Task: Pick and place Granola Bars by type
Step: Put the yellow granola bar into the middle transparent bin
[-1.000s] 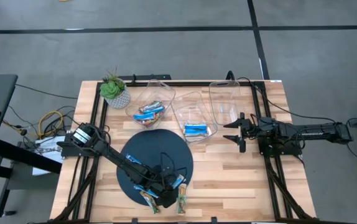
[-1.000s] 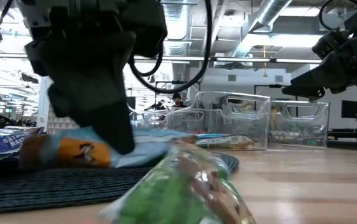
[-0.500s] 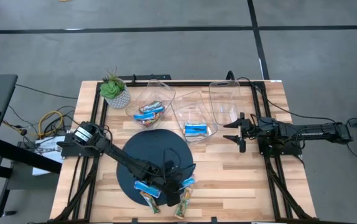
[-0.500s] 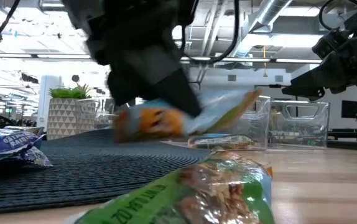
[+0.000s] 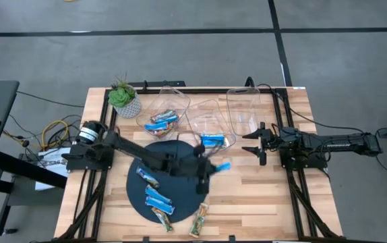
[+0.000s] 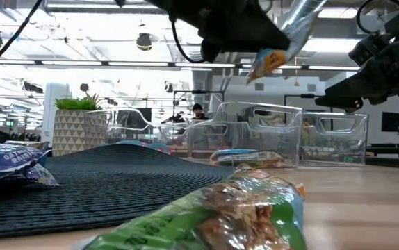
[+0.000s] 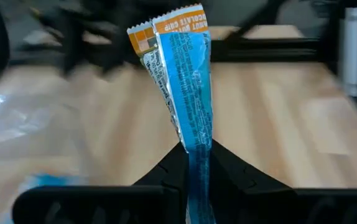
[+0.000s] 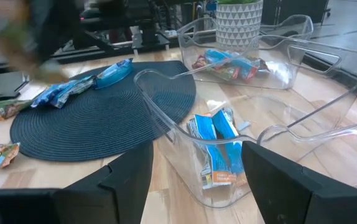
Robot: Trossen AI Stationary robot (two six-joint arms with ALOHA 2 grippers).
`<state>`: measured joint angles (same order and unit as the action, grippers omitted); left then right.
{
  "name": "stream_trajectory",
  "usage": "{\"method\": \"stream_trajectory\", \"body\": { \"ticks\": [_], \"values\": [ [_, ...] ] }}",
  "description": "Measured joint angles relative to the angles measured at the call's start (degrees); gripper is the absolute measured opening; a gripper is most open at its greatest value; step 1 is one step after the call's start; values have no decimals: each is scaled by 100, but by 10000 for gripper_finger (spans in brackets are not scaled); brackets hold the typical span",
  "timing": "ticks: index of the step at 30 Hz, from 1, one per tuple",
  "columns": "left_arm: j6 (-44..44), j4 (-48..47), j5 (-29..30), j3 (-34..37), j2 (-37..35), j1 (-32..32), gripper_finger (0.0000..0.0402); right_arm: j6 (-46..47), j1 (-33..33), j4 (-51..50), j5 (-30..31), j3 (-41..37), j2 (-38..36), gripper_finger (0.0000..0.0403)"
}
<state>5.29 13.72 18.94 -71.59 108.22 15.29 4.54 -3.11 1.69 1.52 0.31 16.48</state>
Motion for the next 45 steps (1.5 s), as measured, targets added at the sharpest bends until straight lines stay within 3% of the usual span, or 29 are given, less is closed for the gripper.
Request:
{"method": "stream_trajectory", "body": {
  "ticks": [7, 11, 18, 24, 33, 45],
  "values": [
    [-858, -29, -15, 0, -264, -909, 37, 2, -1, 2, 0, 0, -1, 240],
    [-1027, -165, -353, 0, -262, -1452, 38, 1, 0, 2, 0, -1, -1, 240],
    [-930, -1241, -660, 0, -225, -2249, 38, 2, 0, 2, 0, -1, -1, 240],
    [-915, -2006, -908, 0, -222, -2500, 38, 2, -1, 1, -2, 0, -1, 240],
    [-924, -2137, -1322, 0, -220, -2555, 41, 1, 0, 2, 0, 0, 0, 240],
    [-1003, -2163, -1361, 0, -218, -2495, 164, 0, -2, 2, 0, -1, -1, 240]
  ]
}}
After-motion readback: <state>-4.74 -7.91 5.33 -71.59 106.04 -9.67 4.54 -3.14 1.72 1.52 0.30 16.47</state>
